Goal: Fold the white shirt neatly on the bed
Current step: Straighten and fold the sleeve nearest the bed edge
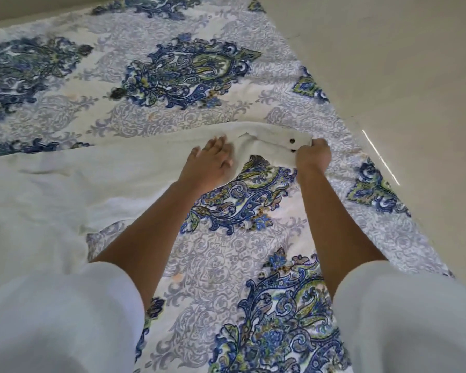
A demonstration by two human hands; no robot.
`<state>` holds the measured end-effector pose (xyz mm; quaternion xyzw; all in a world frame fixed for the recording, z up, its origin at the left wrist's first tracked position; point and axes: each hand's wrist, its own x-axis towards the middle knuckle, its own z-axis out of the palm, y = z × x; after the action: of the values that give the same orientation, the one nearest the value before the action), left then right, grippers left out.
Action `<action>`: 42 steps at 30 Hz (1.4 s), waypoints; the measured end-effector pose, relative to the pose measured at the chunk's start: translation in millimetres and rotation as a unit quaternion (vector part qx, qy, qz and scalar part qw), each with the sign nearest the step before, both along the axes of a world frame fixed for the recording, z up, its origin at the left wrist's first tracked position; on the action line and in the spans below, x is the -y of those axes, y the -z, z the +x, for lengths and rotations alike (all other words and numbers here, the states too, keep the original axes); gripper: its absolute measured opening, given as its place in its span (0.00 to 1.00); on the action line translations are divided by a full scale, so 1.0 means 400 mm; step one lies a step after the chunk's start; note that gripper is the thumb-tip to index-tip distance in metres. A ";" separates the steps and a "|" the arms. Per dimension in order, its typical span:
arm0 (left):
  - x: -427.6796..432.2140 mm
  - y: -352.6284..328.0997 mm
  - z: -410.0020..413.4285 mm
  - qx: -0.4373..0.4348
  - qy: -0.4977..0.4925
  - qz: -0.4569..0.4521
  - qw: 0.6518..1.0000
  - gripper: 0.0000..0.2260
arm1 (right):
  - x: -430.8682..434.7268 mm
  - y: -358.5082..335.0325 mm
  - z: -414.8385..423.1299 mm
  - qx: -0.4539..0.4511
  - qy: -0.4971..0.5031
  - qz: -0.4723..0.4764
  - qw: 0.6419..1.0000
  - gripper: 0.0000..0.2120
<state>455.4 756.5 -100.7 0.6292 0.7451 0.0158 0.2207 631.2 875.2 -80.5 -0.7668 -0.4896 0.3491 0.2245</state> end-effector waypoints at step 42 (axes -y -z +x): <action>0.674 0.052 -0.504 -0.091 -0.246 0.023 0.965 0.33 | 0.568 0.111 -0.562 0.257 -0.679 0.149 0.671 0.31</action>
<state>253.7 486.8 -121.3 0.4302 0.8933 0.0290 0.1269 406.4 647.8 -124.8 -0.2381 -0.9592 0.1168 -0.0982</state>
